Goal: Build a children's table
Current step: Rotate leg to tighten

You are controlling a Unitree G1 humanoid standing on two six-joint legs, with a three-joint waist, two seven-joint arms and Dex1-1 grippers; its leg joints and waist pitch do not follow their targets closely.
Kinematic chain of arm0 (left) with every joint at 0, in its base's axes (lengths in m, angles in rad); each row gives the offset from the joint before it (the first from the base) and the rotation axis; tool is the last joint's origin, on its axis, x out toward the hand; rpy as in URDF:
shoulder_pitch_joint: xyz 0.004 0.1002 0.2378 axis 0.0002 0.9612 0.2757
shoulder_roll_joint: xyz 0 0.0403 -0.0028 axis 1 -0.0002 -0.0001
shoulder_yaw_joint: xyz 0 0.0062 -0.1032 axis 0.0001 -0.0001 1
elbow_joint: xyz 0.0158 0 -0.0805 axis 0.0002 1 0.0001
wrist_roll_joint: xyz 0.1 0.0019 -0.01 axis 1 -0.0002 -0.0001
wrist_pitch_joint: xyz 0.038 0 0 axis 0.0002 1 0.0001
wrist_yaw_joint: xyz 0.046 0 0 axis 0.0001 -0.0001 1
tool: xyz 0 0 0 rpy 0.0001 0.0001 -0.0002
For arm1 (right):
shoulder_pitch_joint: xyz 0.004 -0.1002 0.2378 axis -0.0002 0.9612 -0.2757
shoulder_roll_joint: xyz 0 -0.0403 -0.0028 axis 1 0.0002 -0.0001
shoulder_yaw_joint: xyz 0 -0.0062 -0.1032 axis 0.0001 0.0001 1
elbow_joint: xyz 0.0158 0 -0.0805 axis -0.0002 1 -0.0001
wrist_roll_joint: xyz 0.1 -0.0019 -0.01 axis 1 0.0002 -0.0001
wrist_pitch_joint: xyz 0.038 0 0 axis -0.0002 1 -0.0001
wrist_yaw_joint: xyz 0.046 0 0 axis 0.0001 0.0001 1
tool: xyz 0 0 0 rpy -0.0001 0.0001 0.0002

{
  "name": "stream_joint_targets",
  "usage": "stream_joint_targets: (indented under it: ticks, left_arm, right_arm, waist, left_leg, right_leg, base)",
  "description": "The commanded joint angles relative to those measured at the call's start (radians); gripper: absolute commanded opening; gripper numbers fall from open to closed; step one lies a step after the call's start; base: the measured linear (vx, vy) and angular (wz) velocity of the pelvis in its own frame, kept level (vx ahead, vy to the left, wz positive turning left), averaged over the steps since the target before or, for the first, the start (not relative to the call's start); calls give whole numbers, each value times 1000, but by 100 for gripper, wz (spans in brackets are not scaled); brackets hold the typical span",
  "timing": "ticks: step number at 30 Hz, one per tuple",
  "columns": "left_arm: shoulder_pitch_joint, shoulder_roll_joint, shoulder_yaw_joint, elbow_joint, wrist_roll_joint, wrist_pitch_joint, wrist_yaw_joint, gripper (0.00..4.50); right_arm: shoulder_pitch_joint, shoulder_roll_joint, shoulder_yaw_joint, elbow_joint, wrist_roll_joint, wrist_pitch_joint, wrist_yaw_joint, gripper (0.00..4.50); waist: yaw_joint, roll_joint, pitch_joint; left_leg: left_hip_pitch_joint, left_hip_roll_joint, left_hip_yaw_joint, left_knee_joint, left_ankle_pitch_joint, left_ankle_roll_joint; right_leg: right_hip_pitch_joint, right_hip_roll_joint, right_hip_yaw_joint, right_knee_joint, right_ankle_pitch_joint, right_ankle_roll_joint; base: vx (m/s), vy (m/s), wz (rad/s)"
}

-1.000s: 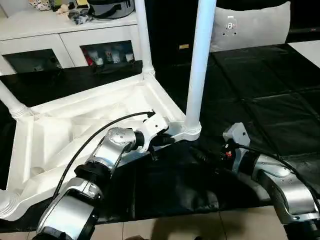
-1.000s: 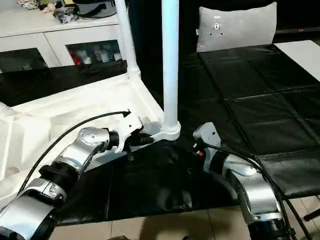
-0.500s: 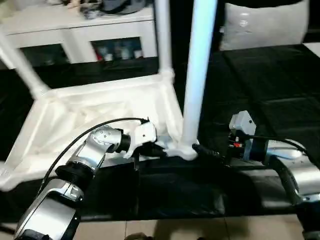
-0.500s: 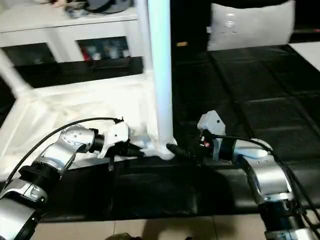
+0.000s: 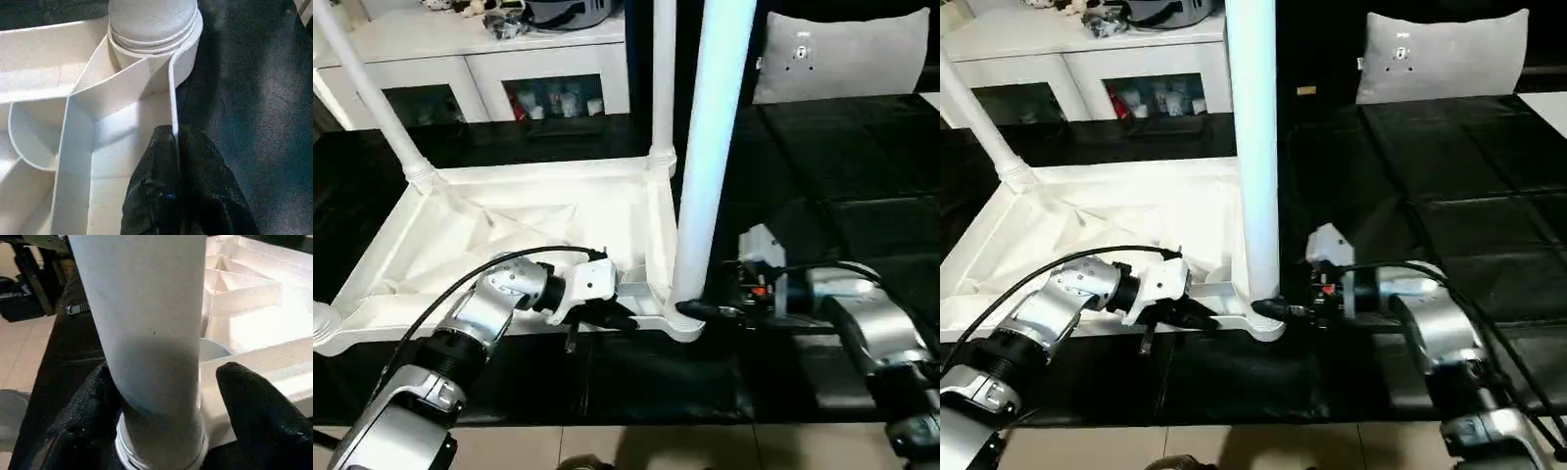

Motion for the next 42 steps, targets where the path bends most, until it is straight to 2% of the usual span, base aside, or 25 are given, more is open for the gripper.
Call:
stream_joint_targets:
  ticks: [1, 3, 12, 15, 18, 19, 21, 22, 23, 24, 25, 26, 27, 28, 29, 30, 31, 32, 33, 34, 35, 36, 38, 40, 42]
  left_arm:
    - [14, 10, -37, -8, 23, 1, -30, 0]
    - [12, 7, -37, -3, 28, 1, -23, 0]
    - [9, -3, -25, 0, 20, 33, -3, 0]
    - [2, -25, -5, 3, 7, 81, 33, 0]
    - [-41, -102, 38, 32, 7, 185, 183, 0]
    - [-41, -102, 38, 32, 7, 185, 183, 0]
    - [-80, -170, 56, 75, 19, 226, 298, 0]
    - [-92, -190, 59, 89, 24, 236, 330, 0]
    - [-106, -214, 65, 107, 28, 244, 370, 0]
    - [-133, -263, 74, 146, 42, 261, 460, 0]
    - [-133, -263, 74, 146, 42, 261, 460, 0]
    - [-148, -291, 75, 166, 52, 270, 509, 0]
    - [-154, -303, 76, 173, 55, 276, 529, 0]
    - [-157, -310, 78, 177, 55, 279, 540, 0]
    - [-166, -325, 80, 189, 64, 283, 569, 0]
    - [-170, -329, 77, 194, 72, 280, 579, 0]
    - [-172, -330, 76, 199, 81, 273, 589, 0]
    - [-174, -331, 76, 204, 86, 269, 596, 0]
    - [-173, -327, 78, 205, 86, 268, 594, 0]
    - [-172, -322, 81, 206, 85, 268, 588, 0]
    - [-172, -315, 85, 214, 90, 263, 586, 0]
    - [-172, -314, 85, 214, 90, 263, 586, 0]
    - [-172, -304, 84, 222, 95, 254, 582, 0]
    - [-168, -286, 78, 226, 99, 243, 572, 0]
    - [-155, -254, 69, 222, 104, 211, 529, 0]
  right_arm:
    - [-13, -2, 17, 6, -10, -10, 15, 296]
    - [-14, -2, 20, 12, -10, -5, 29, 260]
    - [-8, 10, 26, 20, 6, 7, 47, 198]
    - [21, 24, 27, -35, 21, 64, 11, 195]
    - [49, 104, 28, -97, -21, 194, -204, 194]
    - [49, 104, 28, -97, -21, 194, -204, 194]
    - [20, 208, -12, -63, -63, 293, -435, 194]
    - [9, 241, -27, -48, -74, 318, -505, 194]
    - [-2, 273, -34, -32, -90, 327, -566, 194]
    - [-36, 339, -58, 20, -128, 318, -712, 194]
    - [-36, 339, -58, 20, -128, 318, -712, 194]
    - [-56, 377, -73, 50, -144, 315, -793, 194]
    - [-63, 394, -82, 60, -144, 319, -826, 194]
    - [-66, 401, -84, 63, -145, 317, -838, 194]
    - [-69, 418, -79, 63, -158, 309, -864, 194]
    - [-66, 422, -76, 57, -163, 303, -867, 194]
    - [-62, 424, -75, 53, -164, 287, -863, 194]
    - [-59, 427, -76, 48, -165, 282, -864, 229]
    - [-52, 420, -73, 40, -167, 267, -849, 250]
    - [-43, 411, -69, 28, -172, 253, -834, 266]
    - [-28, 407, -83, 10, -164, 230, -818, 273]
    - [-28, 407, -83, 10, -164, 230, -817, 282]
    - [-13, 397, -93, -4, -156, 209, -799, 301]
    - [10, 371, -97, -29, -143, 199, -767, 320]
    - [43, 315, -101, -70, -118, 180, -692, 339]
  waist:
    - [-1, -28, -71]
    - [1, -28, -71]
    - [0, -27, -72]
    - [1, -24, -71]
    - [-2, -24, -64]
    - [-9, -26, -60]
    - [-26, -22, -52]
    - [-35, -21, -47]
    - [-54, -21, -41]
    - [-77, -1, -37]
    - [-93, -3, -31]
    - [-116, -1, -34]
    - [-119, 20, -35]
    - [-120, 18, -32]
    - [-121, 2, -28]
    - [-125, -23, -22]
    - [-119, -51, -21]
    - [-110, -49, -23]
    - [-101, -43, -37]
    - [-98, -22, -40]
    - [-112, -21, -43]
    - [-112, -14, -53]
    - [-113, -17, -50]
    - [-110, -19, -51]
    - [-101, -19, -56]
  left_leg:
    - [8, 114, -48, -67, -126, 108]
    - [8, 112, -46, -65, -119, 115]
    - [10, 113, -47, -66, -127, 107]
    - [12, 114, -48, -66, -131, 104]
    - [14, 116, -48, -72, -148, 85]
    - [16, 108, -49, -74, -180, 64]
    - [29, 88, -46, -69, -244, 29]
    - [31, 86, -46, -69, -263, 22]
    - [39, 83, -52, -68, -316, 5]
    - [49, 91, -60, -70, -401, -14]
    - [51, 96, -65, -75, -457, -21]
    - [45, 116, -83, -92, -558, -33]
    - [26, 154, -100, -138, -667, -45]
    - [24, 171, -106, -163, -716, -55]
    - [37, 132, -90, -158, -755, -100]
    - [56, 87, -72, -123, -712, -100]
    - [121, 4, -37, 13, -432, -39]
    - [47, 5, -39, 10, -220, 25]
    - [4, 16, -48, -23, -143, 44]
    - [8, 58, -71, -59, -153, 54]
    - [17, 91, -88, -71, -218, 56]
    - [18, 98, -91, -73, -245, 50]
    - [7, 96, -87, -78, -276, 51]
    - [7, 89, -82, -74, -284, 49]
    - [2, 94, -80, -71, -226, 76]
  right_leg:
    - [49, -119, 86, -58, -273, -86]
    - [49, -120, 86, -57, -264, -93]
    - [49, -117, 85, -59, -281, -89]
    - [49, -118, 85, -61, -283, -92]
    - [47, -116, 87, -67, -314, -88]
    - [47, -116, 82, -77, -373, -78]
    - [43, -116, 67, -106, -538, -27]
    - [40, -111, 63, -112, -569, -12]
    - [38, -106, 45, -127, -626, 16]
    - [38, -100, 29, -136, -644, 39]
    - [37, -94, 18, -142, -648, 48]
    - [61, -91, 13, -120, -601, 64]
    - [86, -85, 49, -34, -470, 41]
    - [88, -83, 74, 14, -369, 11]
    - [66, -93, 96, -8, -347, -35]
    - [35, -100, 97, -69, -513, -27]
    - [-28, -143, 75, -173, -855, 12]
    - [47, -163, 82, -156, -909, 56]
    - [85, -152, 81, -127, -818, 69]
    - [63, -118, 65, -128, -691, 75]
    - [49, -107, 70, -107, -528, 31]
    - [53, -116, 80, -86, -413, -23]
    - [59, -125, 86, -75, -361, -83]
    - [61, -131, 89, -79, -396, -90]
    - [65, -133, 95, -71, -331, -100]
  base:
    - [0, 0, 0]
    - [0, 0, 0]
    - [0, 0, 0]
    - [0, 0, 0]
    - [0, 0, 0]
    - [0, 0, 0]
    - [0, 0, 0]
    - [0, 0, 0]
    - [0, 0, 0]
    - [0, 0, 0]
    - [0, 0, 0]
    - [0, 0, 0]
    - [0, 0, 0]
    - [0, 0, 0]
    - [0, 0, 0]
    - [0, 0, 0]
    - [51, -19, 1]
    - [51, -19, 1]
    - [76, 10, -19]
    - [86, 14, -4]
    - [86, 14, -4]
    - [0, 0, 0]
    - [0, 0, 0]
    - [0, 0, 0]
    - [0, 0, 0]
